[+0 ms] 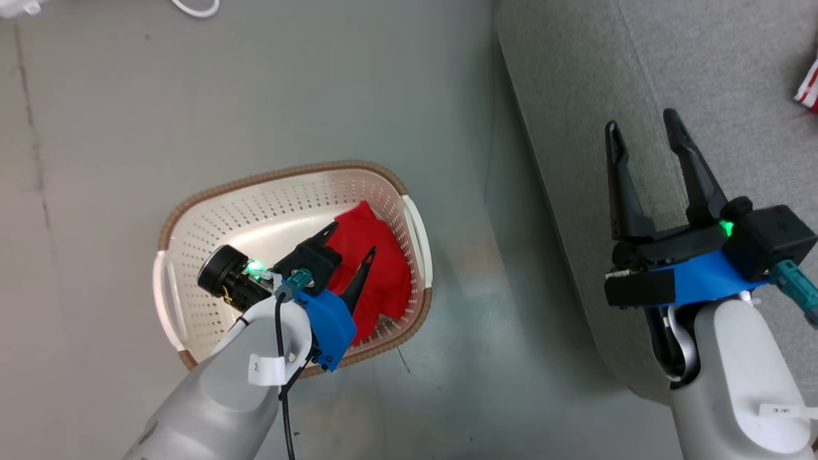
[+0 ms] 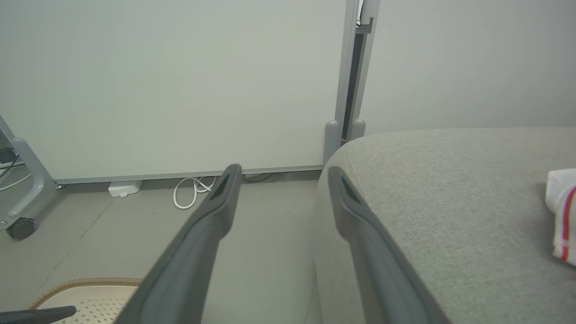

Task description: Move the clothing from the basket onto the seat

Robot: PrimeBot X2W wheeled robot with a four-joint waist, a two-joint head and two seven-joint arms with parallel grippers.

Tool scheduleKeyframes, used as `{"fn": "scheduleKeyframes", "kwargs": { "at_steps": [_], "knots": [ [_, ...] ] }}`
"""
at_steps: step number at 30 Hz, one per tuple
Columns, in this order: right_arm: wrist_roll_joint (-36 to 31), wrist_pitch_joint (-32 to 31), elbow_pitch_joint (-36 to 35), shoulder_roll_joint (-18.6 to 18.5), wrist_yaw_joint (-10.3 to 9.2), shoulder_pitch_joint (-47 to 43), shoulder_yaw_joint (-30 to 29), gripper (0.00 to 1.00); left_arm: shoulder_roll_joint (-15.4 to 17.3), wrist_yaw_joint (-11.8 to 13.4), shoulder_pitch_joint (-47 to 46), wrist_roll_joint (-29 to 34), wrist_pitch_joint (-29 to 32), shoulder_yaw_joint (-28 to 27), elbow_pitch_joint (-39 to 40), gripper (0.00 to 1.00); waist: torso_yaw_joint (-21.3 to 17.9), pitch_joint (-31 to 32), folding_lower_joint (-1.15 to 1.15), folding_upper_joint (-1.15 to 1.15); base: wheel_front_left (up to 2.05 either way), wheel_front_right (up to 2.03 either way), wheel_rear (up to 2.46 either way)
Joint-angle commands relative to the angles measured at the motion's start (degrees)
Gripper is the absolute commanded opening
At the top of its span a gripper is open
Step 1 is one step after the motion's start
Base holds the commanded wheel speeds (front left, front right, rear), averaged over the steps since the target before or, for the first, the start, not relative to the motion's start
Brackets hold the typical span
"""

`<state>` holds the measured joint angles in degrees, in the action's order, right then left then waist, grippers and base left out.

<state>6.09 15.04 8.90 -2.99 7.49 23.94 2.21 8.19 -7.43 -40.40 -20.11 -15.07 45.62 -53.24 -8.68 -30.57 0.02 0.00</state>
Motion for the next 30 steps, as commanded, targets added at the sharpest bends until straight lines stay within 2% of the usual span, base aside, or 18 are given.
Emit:
{"fn": "scheduleKeyframes", "kwargs": {
  "at_steps": [1, 11, 18, 24, 30],
  "knots": [
    [0.2, 0.2, -0.4, -0.1, 0.01, 1.4, 0.0, 1.00, 0.2, -0.1, -1.8, -1.0, -0.2, 1.5, -1.2, 1.00, -1.3, -3.3, -0.02, 0.00, 0.00, 0.00, 0.00],
    [0.6, 0.2, -2.0, 0.1, 0.01, 6.3, 0.7, 1.00, 0.7, -0.1, -9.4, -7.7, 1.2, 15.1, -8.7, 1.00, -2.7, -11.7, -0.02, 0.00, 0.00, 0.00, 0.00],
    [1.3, 0.2, -3.1, 0.1, 0.01, 8.9, 0.7, 1.00, 2.0, -0.1, -13.0, -12.9, 5.7, 22.7, -10.5, 1.00, -3.7, -16.6, -0.02, 0.00, 0.00, 0.00, 0.00],
    [2.2, 0.2, -4.0, 0.1, 0.01, 10.5, 1.2, 1.00, 3.3, -0.1, -14.6, -17.7, 9.9, 26.1, -9.5, 1.00, -4.7, -20.0, -0.02, 0.00, 0.00, 0.00, 0.00],
    [3.2, 0.2, -4.6, 0.1, 0.01, 11.5, 1.2, 1.00, 4.5, -0.1, -16.3, -19.0, 11.2, 27.4, -8.7, 1.00, -5.4, -22.7, -0.02, 0.00, 0.00, 0.00, 0.00]
  ]
}}
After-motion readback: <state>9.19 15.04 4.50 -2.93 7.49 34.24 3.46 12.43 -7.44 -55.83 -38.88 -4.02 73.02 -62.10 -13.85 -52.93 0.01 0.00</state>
